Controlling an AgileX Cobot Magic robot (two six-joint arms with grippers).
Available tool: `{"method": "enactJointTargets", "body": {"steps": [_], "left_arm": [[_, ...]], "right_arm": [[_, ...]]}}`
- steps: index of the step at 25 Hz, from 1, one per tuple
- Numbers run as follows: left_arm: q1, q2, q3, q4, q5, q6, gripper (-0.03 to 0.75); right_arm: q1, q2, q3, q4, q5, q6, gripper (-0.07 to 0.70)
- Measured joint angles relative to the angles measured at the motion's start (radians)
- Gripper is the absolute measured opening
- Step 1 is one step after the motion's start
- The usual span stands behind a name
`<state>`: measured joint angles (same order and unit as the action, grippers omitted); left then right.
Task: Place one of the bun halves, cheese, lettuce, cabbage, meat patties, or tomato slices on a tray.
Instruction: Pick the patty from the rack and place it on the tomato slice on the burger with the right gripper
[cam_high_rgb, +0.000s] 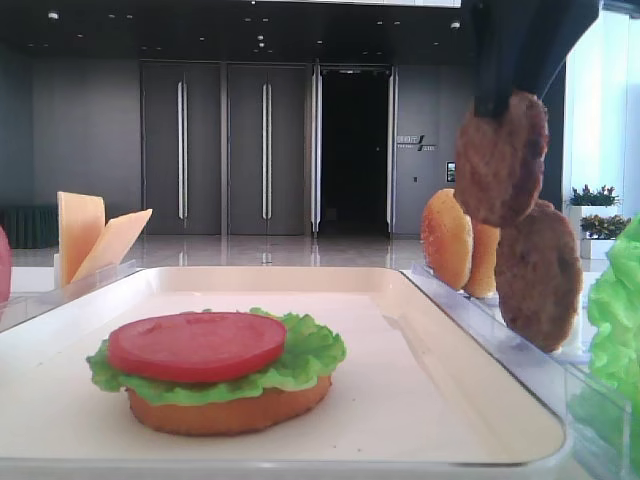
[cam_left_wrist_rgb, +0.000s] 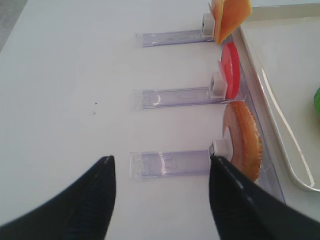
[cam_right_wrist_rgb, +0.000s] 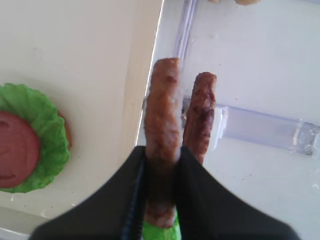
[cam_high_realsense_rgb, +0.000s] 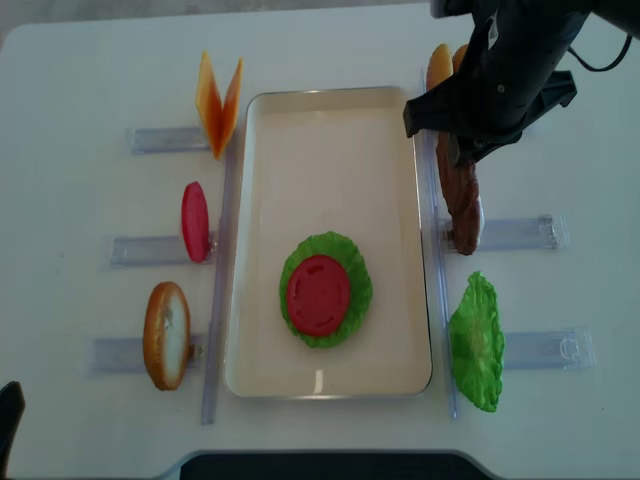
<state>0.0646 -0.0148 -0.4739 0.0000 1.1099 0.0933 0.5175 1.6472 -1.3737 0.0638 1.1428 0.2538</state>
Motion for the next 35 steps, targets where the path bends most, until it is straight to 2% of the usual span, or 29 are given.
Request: {"method": "enactJointTargets", "body": {"steps": [4, 12, 20, 27, 31, 35], "left_arm": [[0.0, 0.0, 0.0, 0.0, 0.0, 0.0, 0.452], [0.0, 0.0, 0.0, 0.0, 0.0, 0.0, 0.452], [0.0, 0.0, 0.0, 0.0, 0.0, 0.0, 0.452], [0.0, 0.0, 0.0, 0.0, 0.0, 0.0, 0.452], [0.0, 0.0, 0.0, 0.0, 0.0, 0.0, 0.452], [0.0, 0.0, 0.0, 0.0, 0.0, 0.0, 0.452]], "right_arm": [[0.0, -0.058, 0.0, 0.004, 0.01, 0.0, 0.148], [0.0, -0.095, 0.0, 0.062, 0.076, -0.026, 0.148], [0.027, -0.15, 0.021, 0.113, 0.079, -0.032, 0.148], [0.149, -0.27, 0.172, 0.144, 0.083, 0.013, 0.148], [0.271, -0.343, 0.233, 0.211, 0.037, 0.024, 0.148], [0.375, -0.36, 0.248, 0.235, -0.016, 0.039, 0.148]]}}
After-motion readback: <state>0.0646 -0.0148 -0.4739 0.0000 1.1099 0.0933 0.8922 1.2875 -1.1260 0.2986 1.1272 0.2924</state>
